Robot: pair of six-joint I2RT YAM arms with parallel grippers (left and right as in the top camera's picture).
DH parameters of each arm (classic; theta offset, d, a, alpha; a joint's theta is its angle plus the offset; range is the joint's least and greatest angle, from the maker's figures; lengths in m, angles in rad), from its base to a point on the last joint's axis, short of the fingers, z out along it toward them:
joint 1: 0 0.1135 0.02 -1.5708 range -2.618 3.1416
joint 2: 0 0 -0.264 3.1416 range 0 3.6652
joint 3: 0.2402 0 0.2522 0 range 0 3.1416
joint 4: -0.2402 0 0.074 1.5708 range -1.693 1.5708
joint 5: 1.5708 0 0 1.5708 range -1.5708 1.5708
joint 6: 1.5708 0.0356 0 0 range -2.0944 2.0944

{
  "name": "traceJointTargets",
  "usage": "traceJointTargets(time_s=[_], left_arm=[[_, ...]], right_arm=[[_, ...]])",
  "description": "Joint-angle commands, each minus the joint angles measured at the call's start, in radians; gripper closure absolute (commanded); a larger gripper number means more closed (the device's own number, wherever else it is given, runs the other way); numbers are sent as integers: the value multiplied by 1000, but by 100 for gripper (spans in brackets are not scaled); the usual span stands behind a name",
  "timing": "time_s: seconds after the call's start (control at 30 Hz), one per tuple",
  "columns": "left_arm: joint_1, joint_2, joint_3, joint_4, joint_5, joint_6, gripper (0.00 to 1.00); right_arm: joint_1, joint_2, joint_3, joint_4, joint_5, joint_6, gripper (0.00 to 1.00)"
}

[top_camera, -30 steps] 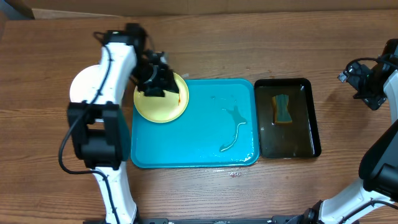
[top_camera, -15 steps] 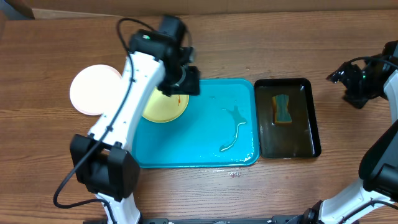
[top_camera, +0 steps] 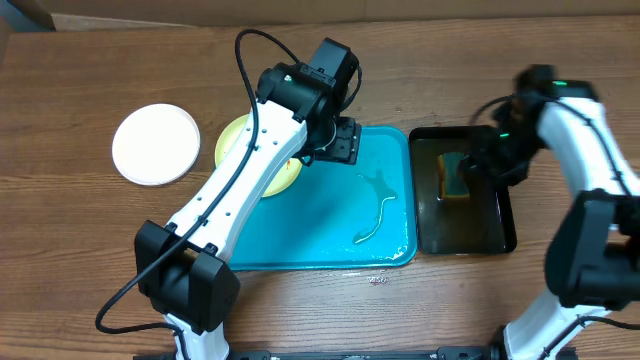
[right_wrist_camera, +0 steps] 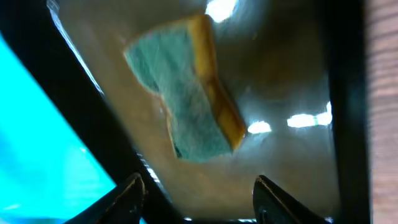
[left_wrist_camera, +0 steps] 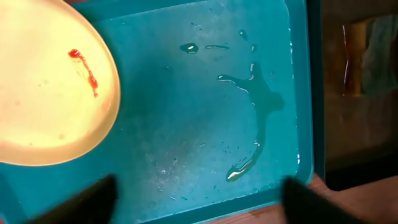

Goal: Clean dirty plates on tray and stack at the side
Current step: 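Reach the right gripper into the black tray and grasp the sponge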

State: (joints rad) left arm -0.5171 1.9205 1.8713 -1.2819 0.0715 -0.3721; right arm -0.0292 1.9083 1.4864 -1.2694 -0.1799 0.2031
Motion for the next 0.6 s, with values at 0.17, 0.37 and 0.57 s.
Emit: traceJointTargets(time_s=[0.17, 0.37, 0.57], left_arm=[[0, -8, 14, -12, -27, -28, 0], [0, -8, 14, -11, -27, -28, 0], [0, -8, 14, -11, -27, -28, 0]], right_arm=[[182, -42, -71, 86, 295, 63, 41], [191, -42, -185, 248, 352, 60, 41], [191, -42, -230, 327, 359, 59, 43]])
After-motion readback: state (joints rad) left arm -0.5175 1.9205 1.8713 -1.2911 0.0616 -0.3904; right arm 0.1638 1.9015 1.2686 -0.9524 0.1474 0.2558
